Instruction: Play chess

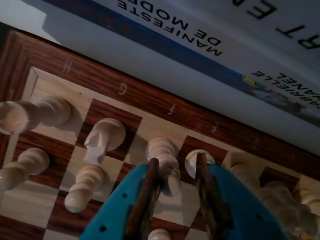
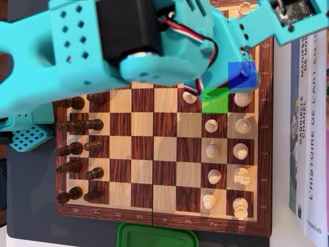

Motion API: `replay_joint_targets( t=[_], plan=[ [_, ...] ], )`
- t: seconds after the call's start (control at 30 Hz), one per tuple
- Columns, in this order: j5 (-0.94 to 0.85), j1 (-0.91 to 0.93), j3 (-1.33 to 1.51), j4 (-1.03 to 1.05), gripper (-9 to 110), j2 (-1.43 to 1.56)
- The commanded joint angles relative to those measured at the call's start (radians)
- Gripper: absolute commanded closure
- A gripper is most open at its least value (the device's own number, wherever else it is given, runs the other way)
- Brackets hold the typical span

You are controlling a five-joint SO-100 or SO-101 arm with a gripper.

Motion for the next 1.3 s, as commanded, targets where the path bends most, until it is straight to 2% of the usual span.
replay_joint_targets(
  t=[0.0, 0.17, 1.27],
  plan=[
    [-0.005, 0.011, -0.046, 0.006, 89, 0.014],
    [-0.005, 0.012, -0.044, 0.069, 89, 0.014],
    [0.000, 0.009, -0.046, 0.031, 90, 0.003]
  ],
)
